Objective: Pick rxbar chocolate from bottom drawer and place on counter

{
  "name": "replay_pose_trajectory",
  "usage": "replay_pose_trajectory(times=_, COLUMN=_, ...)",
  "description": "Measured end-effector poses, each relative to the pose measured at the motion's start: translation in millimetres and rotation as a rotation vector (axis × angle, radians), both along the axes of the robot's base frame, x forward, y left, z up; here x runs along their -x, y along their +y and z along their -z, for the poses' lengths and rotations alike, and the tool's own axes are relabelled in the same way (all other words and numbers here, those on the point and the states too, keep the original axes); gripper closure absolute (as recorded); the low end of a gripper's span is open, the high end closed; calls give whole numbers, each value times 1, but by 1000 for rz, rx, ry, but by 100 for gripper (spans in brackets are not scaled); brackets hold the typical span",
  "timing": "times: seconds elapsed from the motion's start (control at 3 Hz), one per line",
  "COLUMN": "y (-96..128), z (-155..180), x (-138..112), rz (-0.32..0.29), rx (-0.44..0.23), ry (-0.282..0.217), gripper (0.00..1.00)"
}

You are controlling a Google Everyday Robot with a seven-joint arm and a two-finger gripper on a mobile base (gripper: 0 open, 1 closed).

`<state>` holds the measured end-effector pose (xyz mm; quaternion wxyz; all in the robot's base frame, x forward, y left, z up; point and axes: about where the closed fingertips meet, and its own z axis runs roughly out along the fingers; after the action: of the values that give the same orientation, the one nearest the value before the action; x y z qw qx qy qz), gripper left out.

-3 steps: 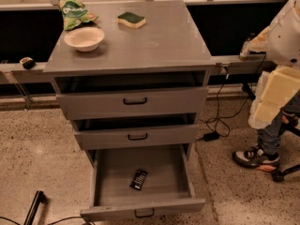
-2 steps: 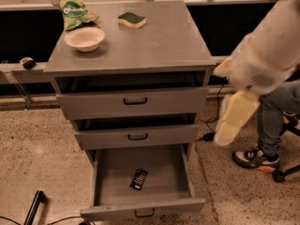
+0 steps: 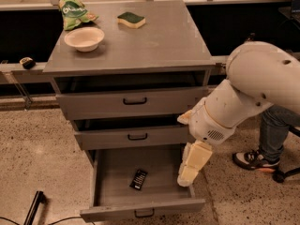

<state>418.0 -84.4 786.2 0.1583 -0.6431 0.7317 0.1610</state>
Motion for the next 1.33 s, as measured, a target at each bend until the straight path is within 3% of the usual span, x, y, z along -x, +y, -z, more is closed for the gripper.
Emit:
replay_pose_trajectory(times=0.33, y=0, z=0, x=0, rz=0, rx=1, ry=0, gripper=0)
replay_pose_trajectory(times=0.67, y=13, z=1, x=-1, rz=-58, rx=-65, ry=0, gripper=0)
replay_pose_trajectory(times=1.0, y=57, z=33, x=5, rz=-148, rx=-287, ry=28, gripper=0)
replay_pose_trajectory(times=1.33, y=145, z=56, x=-7, rz=-219, rx=-592, ry=-9, gripper=0)
